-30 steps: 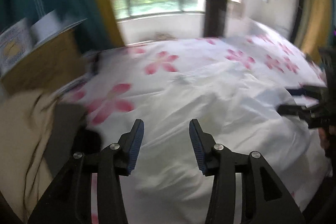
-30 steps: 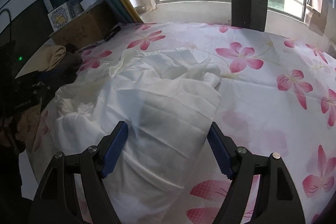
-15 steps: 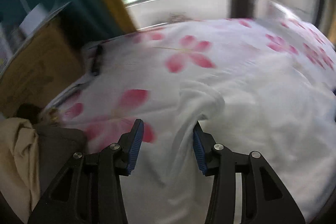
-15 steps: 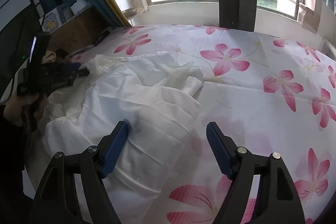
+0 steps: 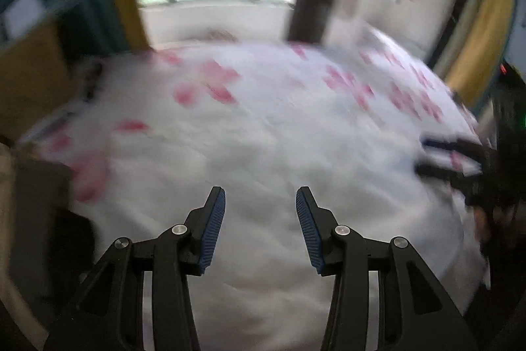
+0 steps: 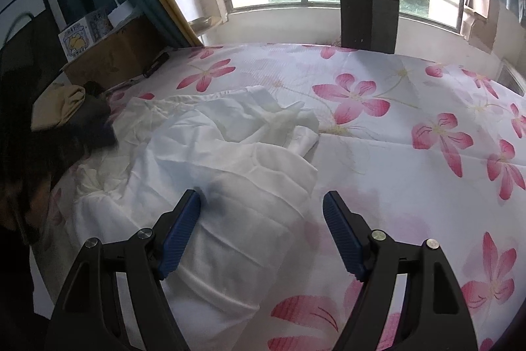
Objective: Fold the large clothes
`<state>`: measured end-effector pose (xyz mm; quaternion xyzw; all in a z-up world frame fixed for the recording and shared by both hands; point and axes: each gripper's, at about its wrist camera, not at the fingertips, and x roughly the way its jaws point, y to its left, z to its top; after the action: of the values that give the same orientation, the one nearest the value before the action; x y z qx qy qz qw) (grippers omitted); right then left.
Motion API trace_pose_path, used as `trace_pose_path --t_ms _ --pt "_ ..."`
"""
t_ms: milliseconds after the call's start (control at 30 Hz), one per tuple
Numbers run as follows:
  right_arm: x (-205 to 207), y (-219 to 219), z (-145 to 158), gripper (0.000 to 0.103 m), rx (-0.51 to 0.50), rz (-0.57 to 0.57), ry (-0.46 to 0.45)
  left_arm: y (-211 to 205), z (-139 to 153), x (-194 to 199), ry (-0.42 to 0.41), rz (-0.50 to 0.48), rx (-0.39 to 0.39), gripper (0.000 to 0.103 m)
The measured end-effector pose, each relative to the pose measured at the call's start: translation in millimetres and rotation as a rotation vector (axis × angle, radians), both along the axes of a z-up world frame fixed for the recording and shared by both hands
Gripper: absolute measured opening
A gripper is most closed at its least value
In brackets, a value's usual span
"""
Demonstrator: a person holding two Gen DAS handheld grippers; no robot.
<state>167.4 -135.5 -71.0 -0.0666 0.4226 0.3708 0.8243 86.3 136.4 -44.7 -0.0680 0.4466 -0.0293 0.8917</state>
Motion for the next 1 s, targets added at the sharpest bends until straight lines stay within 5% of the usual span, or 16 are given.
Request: trace_pose_path --t_ms 133,233,300,700,1000 --pt "-5.7 -11.9 2.9 0.077 0.005 -0.022 -0.008 -22.4 -23.6 -3.2 0.071 -0.058 -0.010 0.047" --pt "-9.1 -22.5 2.2 0.077 0.009 -0.042 -0.004 -29.1 -26.4 -11.8 0.025 -0.073 0.019 0.047" --pt "-10.5 -27.6 1.0 0.077 0.012 -0.050 0.001 -27.9 -26.8 -15.0 0.026 -0.079 -0.004 0.003" --pt "-19.0 -19.4 5.3 0.077 0.019 -0.019 -0.010 4.5 38.7 -67.0 -0.164 0.082 0.006 0.002" --pt "-23.6 12.9 -13.1 0.077 -0.024 0.034 0.005 26.4 -3.5 -81.0 -0.042 0.160 -0.013 0.002"
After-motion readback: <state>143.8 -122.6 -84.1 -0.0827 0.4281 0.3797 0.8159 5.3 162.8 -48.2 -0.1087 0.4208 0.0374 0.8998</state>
